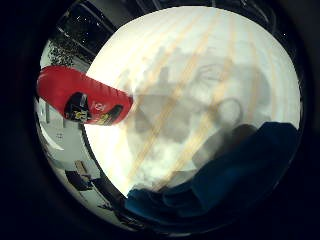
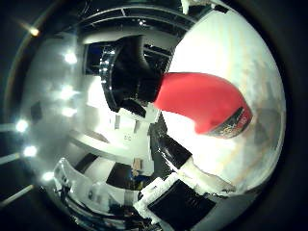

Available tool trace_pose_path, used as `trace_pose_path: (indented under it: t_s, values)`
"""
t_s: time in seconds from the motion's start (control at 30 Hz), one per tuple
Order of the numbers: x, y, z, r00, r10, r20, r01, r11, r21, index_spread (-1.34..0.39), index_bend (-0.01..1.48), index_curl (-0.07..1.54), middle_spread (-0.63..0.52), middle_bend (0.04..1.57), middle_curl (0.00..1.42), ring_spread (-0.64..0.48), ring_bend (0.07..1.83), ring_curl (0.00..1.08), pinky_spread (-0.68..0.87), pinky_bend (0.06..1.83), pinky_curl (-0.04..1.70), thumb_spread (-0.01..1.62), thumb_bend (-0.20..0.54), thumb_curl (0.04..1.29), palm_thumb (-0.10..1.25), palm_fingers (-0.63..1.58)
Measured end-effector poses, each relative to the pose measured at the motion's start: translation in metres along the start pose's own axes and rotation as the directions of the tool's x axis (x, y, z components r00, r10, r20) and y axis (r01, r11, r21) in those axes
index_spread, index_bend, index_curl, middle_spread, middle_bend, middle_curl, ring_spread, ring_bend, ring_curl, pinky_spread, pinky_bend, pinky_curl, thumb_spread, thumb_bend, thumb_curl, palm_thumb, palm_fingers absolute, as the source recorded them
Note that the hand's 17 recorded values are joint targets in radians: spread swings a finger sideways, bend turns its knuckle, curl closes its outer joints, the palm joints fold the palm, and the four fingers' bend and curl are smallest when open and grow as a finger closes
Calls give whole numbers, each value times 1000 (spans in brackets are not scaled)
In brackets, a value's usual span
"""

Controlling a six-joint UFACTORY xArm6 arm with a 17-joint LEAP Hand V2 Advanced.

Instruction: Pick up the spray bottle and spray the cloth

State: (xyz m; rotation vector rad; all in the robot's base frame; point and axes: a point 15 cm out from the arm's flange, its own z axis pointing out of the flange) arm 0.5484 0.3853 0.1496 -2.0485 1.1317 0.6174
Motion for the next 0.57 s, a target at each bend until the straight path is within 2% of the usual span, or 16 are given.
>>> trace_pose_path:
  t_s: [0.33,0.57]
  values:
    - [-13,-6,-68,1000,-19,-13,20,999,28,-296,176,328,21,186,312,142,353,247,364,302,293,1009,-26,300,538,210]
    - [-16,6,-116,998,-25,-56,27,998,48,-291,181,333,21,182,306,145,342,248,364,293,292,1009,-26,299,538,217]
